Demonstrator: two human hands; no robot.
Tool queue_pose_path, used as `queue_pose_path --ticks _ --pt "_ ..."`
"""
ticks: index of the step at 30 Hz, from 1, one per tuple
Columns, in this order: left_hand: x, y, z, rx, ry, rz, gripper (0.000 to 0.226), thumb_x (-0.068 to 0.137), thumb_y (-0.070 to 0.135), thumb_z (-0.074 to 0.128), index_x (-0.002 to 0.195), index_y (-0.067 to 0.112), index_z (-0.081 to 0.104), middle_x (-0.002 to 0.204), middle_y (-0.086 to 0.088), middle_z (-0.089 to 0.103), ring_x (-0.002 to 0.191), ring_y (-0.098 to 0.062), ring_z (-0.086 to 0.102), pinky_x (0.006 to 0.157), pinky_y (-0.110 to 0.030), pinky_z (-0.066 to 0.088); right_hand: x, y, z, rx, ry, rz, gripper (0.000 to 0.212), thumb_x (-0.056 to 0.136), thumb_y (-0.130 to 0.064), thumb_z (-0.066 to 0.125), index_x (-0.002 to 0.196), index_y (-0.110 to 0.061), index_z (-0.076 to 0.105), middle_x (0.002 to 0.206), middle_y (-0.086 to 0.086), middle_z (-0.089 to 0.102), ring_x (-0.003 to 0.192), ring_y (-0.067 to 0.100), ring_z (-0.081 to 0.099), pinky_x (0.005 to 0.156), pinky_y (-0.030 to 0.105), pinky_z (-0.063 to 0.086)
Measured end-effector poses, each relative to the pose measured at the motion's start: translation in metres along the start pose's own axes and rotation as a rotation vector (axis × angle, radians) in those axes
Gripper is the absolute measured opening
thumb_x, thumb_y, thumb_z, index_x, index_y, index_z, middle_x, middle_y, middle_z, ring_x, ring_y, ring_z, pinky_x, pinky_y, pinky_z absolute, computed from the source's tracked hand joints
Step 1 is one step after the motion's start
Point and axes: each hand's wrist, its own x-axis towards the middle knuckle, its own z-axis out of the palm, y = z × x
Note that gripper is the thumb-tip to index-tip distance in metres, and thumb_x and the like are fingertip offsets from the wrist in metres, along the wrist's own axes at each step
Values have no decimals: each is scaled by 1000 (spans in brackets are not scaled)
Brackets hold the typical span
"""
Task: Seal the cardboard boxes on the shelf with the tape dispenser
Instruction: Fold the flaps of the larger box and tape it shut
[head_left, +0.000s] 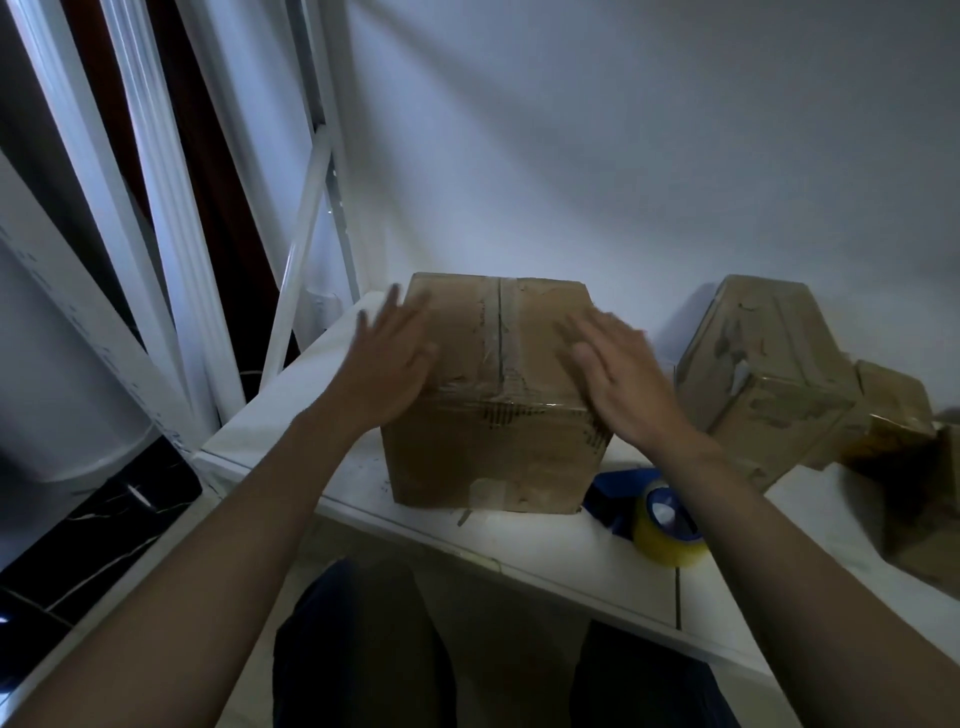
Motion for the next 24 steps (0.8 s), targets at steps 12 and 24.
queue_pose_path --ticks 12,24 --pt "9 21 15 445 -338 227 104 80 80 17 161 16 3 168 -2 3 155 -19 3 125 -46 -2 10 -18 18 -439 -279 -273 94 85 -82 20 160 -26 18 167 -7 16 154 18 15 125 47 11" --pt "-20 -9 24 -363 115 -53 106 72 64 73 157 21 28 163 14 13 154 -13 9 118 -33 16 -22 27 36 338 90 -143 73 84 -40 72 149 -17 47 159 -6 38 152 10 22 125 29 17"
